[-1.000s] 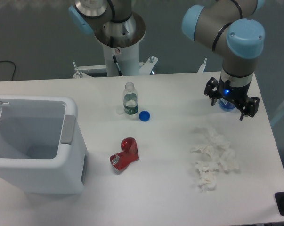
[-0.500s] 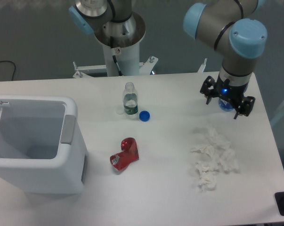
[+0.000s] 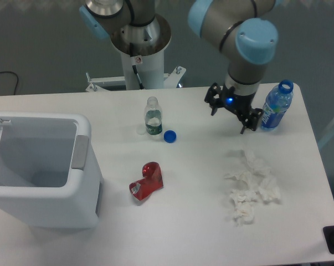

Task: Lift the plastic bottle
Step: 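Move the open gripper over the small clear green-labelled bottle, then lower the gripper around the clear bottle and close it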

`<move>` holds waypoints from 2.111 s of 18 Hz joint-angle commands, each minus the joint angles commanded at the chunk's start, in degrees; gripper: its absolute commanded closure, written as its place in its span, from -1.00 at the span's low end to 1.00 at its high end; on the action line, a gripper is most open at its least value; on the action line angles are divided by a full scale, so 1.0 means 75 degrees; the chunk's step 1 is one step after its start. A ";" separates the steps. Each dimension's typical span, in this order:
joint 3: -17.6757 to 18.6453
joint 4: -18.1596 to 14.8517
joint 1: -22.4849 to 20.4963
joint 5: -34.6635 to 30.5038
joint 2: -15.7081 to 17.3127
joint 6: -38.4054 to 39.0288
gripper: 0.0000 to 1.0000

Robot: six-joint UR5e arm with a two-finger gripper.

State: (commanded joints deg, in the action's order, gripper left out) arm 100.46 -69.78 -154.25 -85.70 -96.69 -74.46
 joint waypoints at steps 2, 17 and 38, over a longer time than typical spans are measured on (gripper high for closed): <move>0.0035 -0.0770 0.0011 0.0304 0.0316 0.0189 -1.00; 0.0866 -0.2241 0.1054 0.0939 0.1115 0.1279 -0.99; 0.1090 -0.1864 0.1172 0.0388 0.0576 0.1232 0.26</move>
State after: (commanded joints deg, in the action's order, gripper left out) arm 108.64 -83.76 -145.46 -82.79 -92.37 -65.21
